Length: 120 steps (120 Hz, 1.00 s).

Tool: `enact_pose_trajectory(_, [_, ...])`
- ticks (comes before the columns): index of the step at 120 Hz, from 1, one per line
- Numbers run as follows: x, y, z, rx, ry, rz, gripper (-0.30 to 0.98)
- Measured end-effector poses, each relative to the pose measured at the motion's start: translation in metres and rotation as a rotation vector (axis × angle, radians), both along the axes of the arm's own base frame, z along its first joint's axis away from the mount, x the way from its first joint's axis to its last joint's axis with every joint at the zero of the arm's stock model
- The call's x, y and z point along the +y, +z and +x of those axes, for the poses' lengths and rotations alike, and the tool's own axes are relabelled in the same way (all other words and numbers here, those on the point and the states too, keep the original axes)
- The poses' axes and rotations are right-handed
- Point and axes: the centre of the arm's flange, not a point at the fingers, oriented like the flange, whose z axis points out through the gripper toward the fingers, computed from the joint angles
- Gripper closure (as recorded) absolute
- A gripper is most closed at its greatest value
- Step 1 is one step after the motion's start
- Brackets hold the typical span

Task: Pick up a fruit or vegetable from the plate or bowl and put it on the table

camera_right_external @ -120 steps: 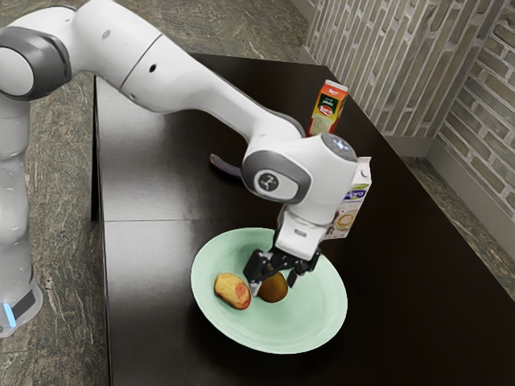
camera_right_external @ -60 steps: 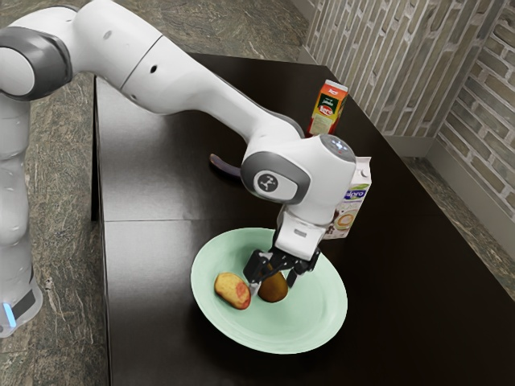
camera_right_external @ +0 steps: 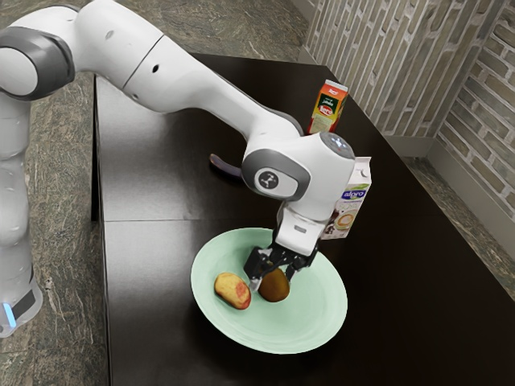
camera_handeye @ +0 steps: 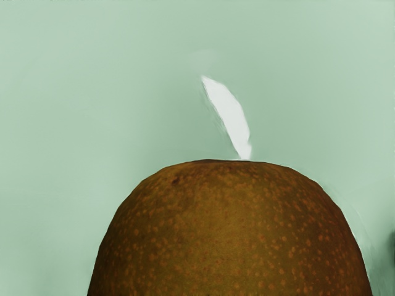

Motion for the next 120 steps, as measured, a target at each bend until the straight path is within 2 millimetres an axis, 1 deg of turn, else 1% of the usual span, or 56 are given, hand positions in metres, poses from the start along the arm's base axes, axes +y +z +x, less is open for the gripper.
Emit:
enact_pose_trajectory(5, [0.000, 0.000, 0.000, -0.002, -0.002, 0.003, 0.25])
enact_pose_trajectory(10, [0.000, 0.001, 0.000, -0.007, -0.001, 0.008, 0.29])
enact_pose_trajectory(24, [-0.001, 0.004, 0.001, -0.026, -0.004, 0.026, 0.31])
enact_pose_trajectory(30, [-0.005, 0.017, 0.004, -0.052, -0.009, 0.025, 0.32])
enact_pose_trajectory(39, [-0.014, 0.044, 0.012, -0.104, -0.019, 0.018, 0.32])
enact_pose_trajectory(48, [-0.023, 0.066, 0.022, -0.143, -0.028, 0.004, 0.32])
enact_pose_trajectory(57, [-0.034, 0.082, 0.031, -0.170, -0.045, -0.017, 0.33])
enact_pose_trajectory(62, [-0.046, 0.091, 0.035, -0.188, -0.066, -0.033, 0.34])
enact_pose_trajectory(71, [-0.083, 0.113, 0.037, -0.228, -0.132, -0.079, 0.33])
enact_pose_trajectory(78, [-0.107, 0.118, 0.039, -0.240, -0.174, -0.111, 0.34])
enact_pose_trajectory(92, [-0.151, 0.114, 0.039, -0.248, -0.245, -0.144, 0.34])
enact_pose_trajectory(107, [-0.194, 0.094, 0.031, -0.238, -0.313, -0.156, 0.36])
enact_pose_trajectory(114, [-0.210, 0.087, 0.027, -0.236, -0.336, -0.160, 0.36])
enact_pose_trajectory(120, [-0.216, 0.085, 0.025, -0.239, -0.346, -0.158, 0.35])
